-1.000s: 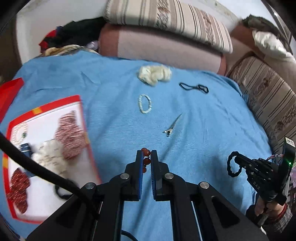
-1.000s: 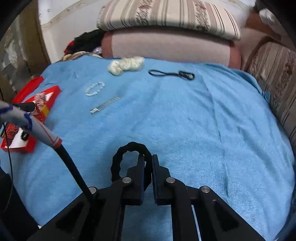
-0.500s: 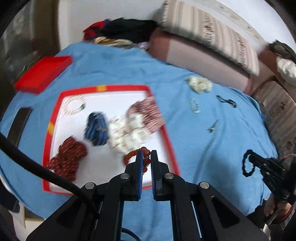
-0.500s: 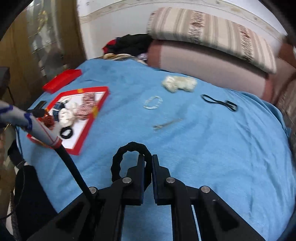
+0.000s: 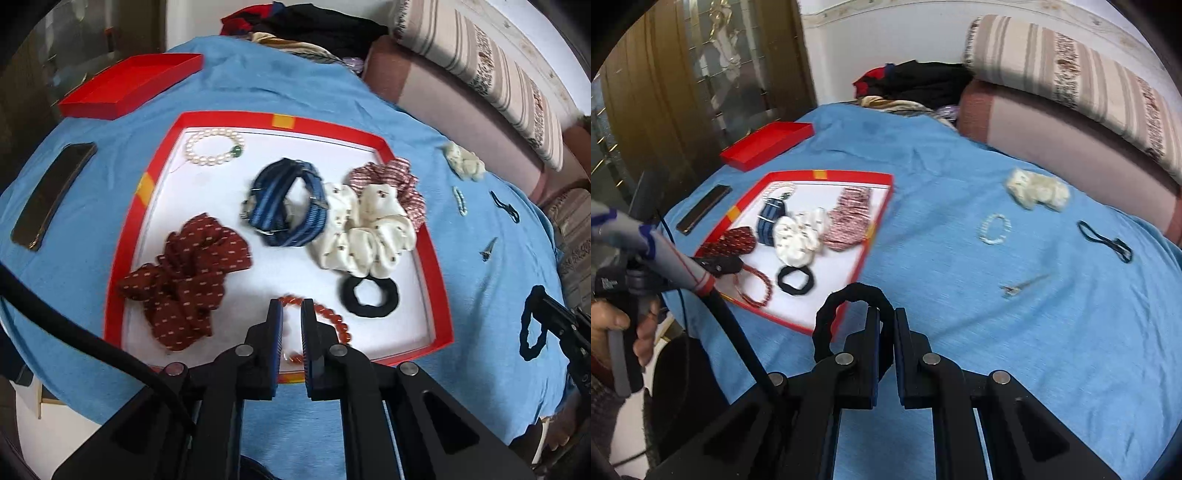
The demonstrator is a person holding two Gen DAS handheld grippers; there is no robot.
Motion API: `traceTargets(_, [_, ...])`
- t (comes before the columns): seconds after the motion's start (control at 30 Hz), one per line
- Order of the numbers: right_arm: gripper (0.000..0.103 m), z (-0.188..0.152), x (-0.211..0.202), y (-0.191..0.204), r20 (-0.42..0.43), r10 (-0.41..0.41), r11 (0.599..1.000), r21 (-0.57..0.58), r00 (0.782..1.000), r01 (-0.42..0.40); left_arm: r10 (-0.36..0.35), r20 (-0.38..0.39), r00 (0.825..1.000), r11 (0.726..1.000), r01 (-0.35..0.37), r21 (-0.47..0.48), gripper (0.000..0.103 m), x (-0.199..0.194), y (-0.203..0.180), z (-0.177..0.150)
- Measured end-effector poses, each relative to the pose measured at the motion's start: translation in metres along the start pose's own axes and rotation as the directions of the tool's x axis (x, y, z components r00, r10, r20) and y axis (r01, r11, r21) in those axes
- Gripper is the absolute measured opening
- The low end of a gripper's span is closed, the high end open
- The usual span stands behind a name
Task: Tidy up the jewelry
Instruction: 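Drop the red bracelet in the tray with the left tool while the right drops the hair tie, then grasp the white bead bracelet on the cloth with the left tool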
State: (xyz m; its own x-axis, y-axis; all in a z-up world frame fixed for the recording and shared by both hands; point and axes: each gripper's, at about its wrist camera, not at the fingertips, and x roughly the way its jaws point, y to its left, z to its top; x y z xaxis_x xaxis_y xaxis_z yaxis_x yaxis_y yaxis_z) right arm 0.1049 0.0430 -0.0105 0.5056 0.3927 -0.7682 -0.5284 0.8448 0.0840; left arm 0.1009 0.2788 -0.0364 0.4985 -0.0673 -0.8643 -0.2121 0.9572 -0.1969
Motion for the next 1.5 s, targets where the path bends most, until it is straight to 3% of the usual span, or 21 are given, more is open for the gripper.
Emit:
traceTargets(0.23, [0.008, 0.019, 0.033, 0.024, -0.03, 0.069, 0.997, -0.034, 0.997, -0.07, 0.028, 0.067, 0.997, 1.0, -0.028, -0.002, 0.023, -0.024, 0.005, -0.007])
traceTargets(0.43, [0.008, 0.034, 0.066, 0.03, -0.063, 0.049, 0.998, -0.041, 0.997, -0.051, 0.027, 0.11, 0.994, 1.0, -0.028, 0.009, 0.027, -0.042, 0.002, -0.013])
traceTargets(0.67, [0.008, 0.091, 0.083, 0.03, -0.01, 0.097, 0.995, 0.019, 0.995, -0.096, -0.003, 0.133, 0.991, 0.999, 0.009, -0.042, 0.028, -0.053, 0.008, -0.01])
traceTargets(0.87, [0.009, 0.134, 0.141, 0.043, -0.059, 0.103, 0.994, 0.033, 0.993, -0.101, 0.008, 0.15, 0.989, 0.998, 0.002, -0.064, 0.035, -0.056, 0.016, -0.006])
traceTargets(0.93, [0.014, 0.139, 0.158, 0.042, -0.078, 0.097, 0.995, 0.047, 0.992, -0.093, 0.02, 0.149, 0.989, 0.998, -0.01, -0.069, 0.036, -0.055, 0.019, -0.006])
traceTargets(1.0, [0.03, 0.141, 0.169, 0.039, -0.088, 0.091, 0.994, 0.063, 0.992, -0.085, 0.028, 0.144, 0.989, 0.997, -0.017, -0.073, 0.038, -0.054, 0.021, -0.006])
traceTargets(1.1, [0.042, 0.141, 0.165, 0.031, -0.072, 0.07, 0.995, 0.07, 0.995, -0.065, 0.04, 0.14, 0.989, 0.996, -0.027, -0.088, 0.041, -0.051, 0.027, -0.007])
traceTargets(1.3, [0.046, 0.13, 0.133, 0.002, -0.037, 0.037, 0.995, 0.098, 0.999, -0.033, 0.043, 0.129, 0.991, 0.993, -0.028, -0.111, 0.041, -0.048, 0.026, -0.004])
traceTargets(1.5, [0.046, 0.091, 0.092, -0.033, -0.016, 0.021, 0.99, 0.143, 1.0, -0.018, 0.04, 0.142, 0.989, 0.999, -0.036, -0.033, 0.041, -0.035, -0.003, 0.029])
